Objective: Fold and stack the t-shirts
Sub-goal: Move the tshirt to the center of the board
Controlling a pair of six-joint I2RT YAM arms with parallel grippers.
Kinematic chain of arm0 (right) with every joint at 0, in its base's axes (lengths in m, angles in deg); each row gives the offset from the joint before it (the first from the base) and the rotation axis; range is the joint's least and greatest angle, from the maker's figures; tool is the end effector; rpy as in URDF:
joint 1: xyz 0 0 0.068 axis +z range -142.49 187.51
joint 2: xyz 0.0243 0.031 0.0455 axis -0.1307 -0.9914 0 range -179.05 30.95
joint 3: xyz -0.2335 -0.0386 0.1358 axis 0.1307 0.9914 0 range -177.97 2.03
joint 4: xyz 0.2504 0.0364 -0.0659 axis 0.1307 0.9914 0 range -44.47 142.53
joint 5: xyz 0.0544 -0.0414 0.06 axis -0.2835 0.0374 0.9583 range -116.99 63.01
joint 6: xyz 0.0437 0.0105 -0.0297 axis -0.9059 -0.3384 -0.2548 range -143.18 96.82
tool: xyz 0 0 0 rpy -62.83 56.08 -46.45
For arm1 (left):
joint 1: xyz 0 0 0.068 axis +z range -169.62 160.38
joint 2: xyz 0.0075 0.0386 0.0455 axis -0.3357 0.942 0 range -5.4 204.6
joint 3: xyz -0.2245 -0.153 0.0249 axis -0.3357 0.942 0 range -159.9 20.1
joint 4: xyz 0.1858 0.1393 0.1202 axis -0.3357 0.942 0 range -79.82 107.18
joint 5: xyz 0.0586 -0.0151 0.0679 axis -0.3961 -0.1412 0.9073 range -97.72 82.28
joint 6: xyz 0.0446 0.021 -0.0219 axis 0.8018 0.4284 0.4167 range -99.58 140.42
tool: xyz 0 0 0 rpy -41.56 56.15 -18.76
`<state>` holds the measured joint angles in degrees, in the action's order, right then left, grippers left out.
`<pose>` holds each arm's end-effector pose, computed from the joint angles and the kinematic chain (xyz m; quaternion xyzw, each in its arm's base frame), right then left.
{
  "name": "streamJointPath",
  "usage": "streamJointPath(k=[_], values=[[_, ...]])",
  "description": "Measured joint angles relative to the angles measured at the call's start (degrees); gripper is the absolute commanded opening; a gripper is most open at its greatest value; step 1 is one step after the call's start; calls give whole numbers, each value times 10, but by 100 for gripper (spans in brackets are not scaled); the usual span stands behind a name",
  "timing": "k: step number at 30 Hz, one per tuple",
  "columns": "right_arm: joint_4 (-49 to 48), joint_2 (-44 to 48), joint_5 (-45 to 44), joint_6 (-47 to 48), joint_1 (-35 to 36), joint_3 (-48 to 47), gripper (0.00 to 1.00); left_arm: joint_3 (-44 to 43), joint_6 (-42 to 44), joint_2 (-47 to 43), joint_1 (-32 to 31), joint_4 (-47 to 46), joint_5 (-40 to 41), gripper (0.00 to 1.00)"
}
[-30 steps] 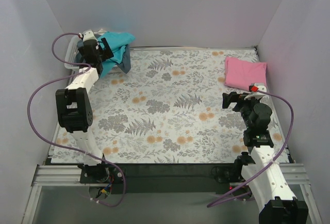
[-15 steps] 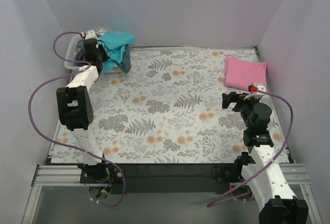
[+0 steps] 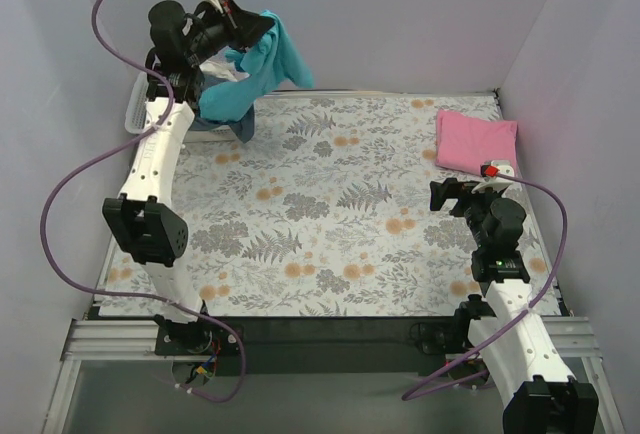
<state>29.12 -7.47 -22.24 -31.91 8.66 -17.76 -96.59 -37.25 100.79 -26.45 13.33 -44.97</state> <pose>0.1738 0.0064 0.2521 0.0189 0.7203 0.0894 0.6876 0.4197 -0.0720 0.4838 -0.0521 0.6681 -0.5581 0.4892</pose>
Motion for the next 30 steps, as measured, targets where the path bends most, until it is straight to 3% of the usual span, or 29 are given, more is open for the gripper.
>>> streamJointPath(k=[3,6,10,17,19,21,22,23,27,30], values=[[0,0,2,0,0,0,98,-6,-59,-14,-7,-44,-86,0],[0,1,2,0,0,0,98,53,-115,-49,-5,-106,-136,0],[0,3,2,0,0,0,98,197,-141,-128,-11,-149,-156,0],[0,0,9,-1,0,0,98,510,-63,-273,-87,-132,-160,0],[0,-13,16,-1,0,-2,98,591,-43,-293,-115,-117,-150,15],[0,-36,26,-1,1,-8,98,653,-15,-289,-156,-92,-123,41],[0,-52,32,-2,4,-12,98,668,-4,-275,-180,-76,-104,65],[0,-67,36,-2,9,-18,98,675,5,-256,-203,-61,-85,83],[0,-139,35,0,73,-52,98,676,11,-181,-271,-27,-7,89],[-1,-179,30,5,142,-77,99,698,11,-191,-278,-19,68,91]])
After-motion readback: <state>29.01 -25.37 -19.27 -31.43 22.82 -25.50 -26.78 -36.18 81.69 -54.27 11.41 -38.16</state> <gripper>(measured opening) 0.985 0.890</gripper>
